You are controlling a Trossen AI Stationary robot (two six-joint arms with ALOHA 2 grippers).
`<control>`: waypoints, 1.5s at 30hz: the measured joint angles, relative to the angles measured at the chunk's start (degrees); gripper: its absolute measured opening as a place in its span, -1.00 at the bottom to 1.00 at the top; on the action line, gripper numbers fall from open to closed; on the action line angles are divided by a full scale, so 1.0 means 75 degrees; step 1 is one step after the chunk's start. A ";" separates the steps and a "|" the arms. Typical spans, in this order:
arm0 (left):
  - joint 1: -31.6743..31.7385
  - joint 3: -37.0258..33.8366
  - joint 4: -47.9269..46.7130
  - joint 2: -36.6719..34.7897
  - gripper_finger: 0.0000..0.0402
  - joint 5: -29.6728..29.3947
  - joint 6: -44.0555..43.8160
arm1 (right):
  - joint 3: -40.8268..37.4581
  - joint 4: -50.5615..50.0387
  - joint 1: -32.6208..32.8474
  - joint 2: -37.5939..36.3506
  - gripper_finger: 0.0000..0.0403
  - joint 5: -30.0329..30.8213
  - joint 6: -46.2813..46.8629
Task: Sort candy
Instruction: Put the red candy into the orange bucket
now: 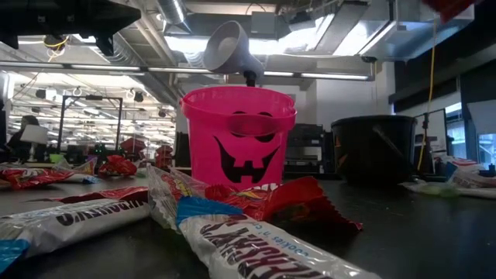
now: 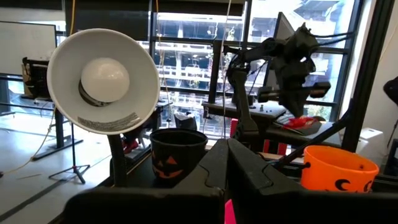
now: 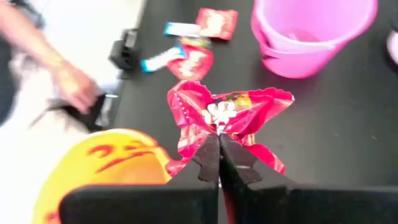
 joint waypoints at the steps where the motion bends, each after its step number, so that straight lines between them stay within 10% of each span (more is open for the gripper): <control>1: 0.0001 -0.0001 -0.0003 0.0000 -0.99 -0.0003 0.0000 | 0.0000 0.0000 0.0193 -0.0072 -1.00 -0.0006 0.0094; 11: 0.0001 -0.0002 -0.0003 0.0000 -0.99 -0.0003 0.0000 | 0.0000 0.0004 0.1563 -0.0105 -1.00 0.0737 0.0147; 34: 0.0001 0.0000 0.0000 0.0000 -0.99 0.0000 0.0003 | -0.0003 0.0010 0.1542 -0.0009 -1.00 0.0530 0.0072; 45: -0.0001 -0.0003 -0.0003 0.0000 -0.99 0.0000 0.0000 | -0.0003 0.0457 0.1545 -0.0006 -1.00 -0.1439 -0.0034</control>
